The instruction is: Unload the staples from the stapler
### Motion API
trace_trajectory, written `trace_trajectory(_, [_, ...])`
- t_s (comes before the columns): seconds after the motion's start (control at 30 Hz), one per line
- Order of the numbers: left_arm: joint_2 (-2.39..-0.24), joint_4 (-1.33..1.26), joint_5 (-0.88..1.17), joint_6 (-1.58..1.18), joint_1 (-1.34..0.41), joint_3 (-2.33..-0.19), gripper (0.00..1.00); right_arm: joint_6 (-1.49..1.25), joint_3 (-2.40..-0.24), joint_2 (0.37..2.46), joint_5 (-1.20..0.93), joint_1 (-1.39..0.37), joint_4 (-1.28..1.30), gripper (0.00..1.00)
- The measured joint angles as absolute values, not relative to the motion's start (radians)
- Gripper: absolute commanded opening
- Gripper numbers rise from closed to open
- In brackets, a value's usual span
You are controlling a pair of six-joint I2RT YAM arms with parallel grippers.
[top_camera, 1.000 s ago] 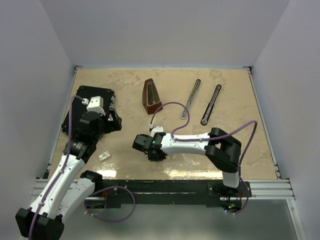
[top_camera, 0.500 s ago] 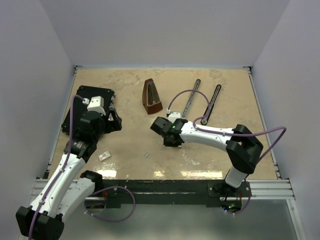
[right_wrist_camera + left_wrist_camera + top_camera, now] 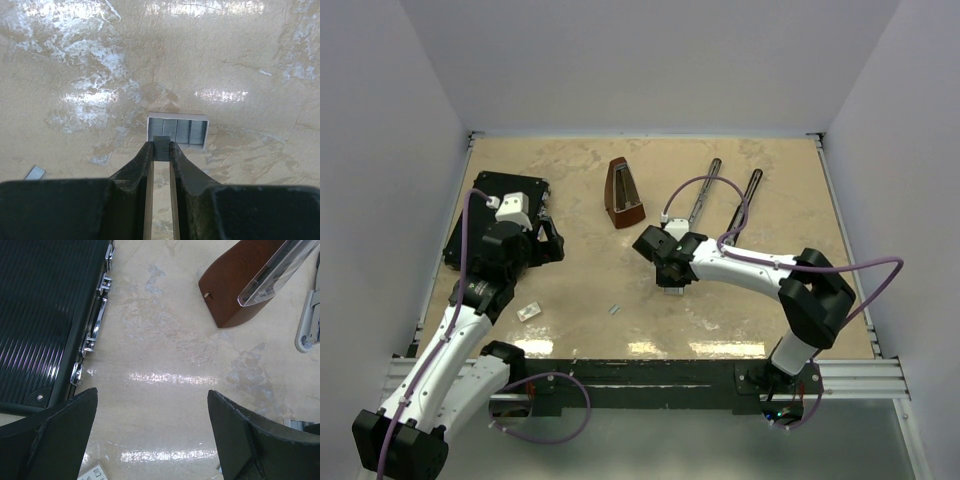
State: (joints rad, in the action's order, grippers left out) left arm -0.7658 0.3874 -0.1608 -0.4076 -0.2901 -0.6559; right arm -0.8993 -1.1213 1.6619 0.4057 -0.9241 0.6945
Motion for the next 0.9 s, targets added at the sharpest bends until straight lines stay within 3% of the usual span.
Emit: trace_trajectory(0.9, [-0.767, 0.387, -0.161, -0.408, -0.290, -0.656, 0.96, -0.897, -1.087, 1.684, 0.367, -0.913, 0.646, 0.14])
